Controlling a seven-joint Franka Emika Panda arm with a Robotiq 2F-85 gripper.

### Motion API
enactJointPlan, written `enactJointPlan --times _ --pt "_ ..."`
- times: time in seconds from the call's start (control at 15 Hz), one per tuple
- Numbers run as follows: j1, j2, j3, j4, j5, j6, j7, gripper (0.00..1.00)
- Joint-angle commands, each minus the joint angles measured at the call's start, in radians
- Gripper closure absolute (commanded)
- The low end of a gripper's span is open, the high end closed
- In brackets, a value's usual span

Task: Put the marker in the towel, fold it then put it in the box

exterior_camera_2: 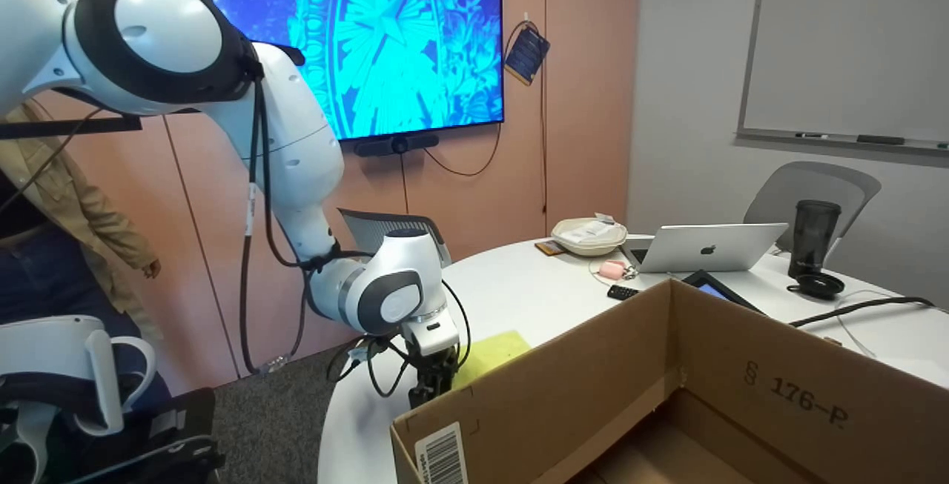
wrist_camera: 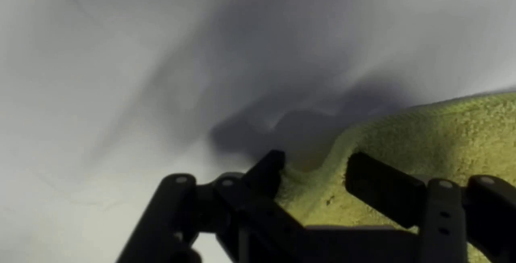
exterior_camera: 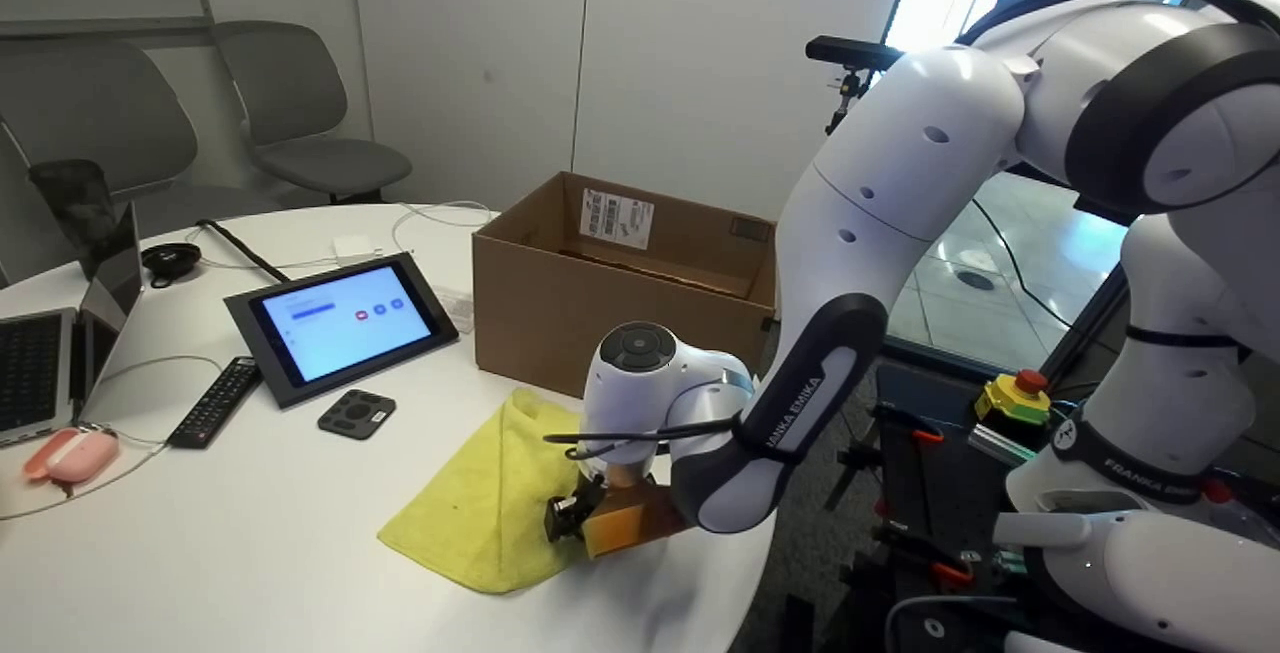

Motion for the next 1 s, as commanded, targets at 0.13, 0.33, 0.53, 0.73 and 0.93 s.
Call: enactJointPlan --times 0.13,0.33,0.53,0.73,0.93 --pt "0.028 -0.017 -0.026 -0.007 0.023 -0.003 0.011 0.95" --pt "0.059 -0.04 -0.063 -0.02 0.014 -0.003 0.034 0.97" --pt "0.095 -0.062 -0.108 -0.023 0.003 -0.016 0.047 0.92" --pt "0.151 -0.098 -0.172 -0.025 -0.014 -0.033 0.068 0.94" --pt "0.221 -0.125 -0.25 -0.004 -0.044 -0.053 0.089 0.94"
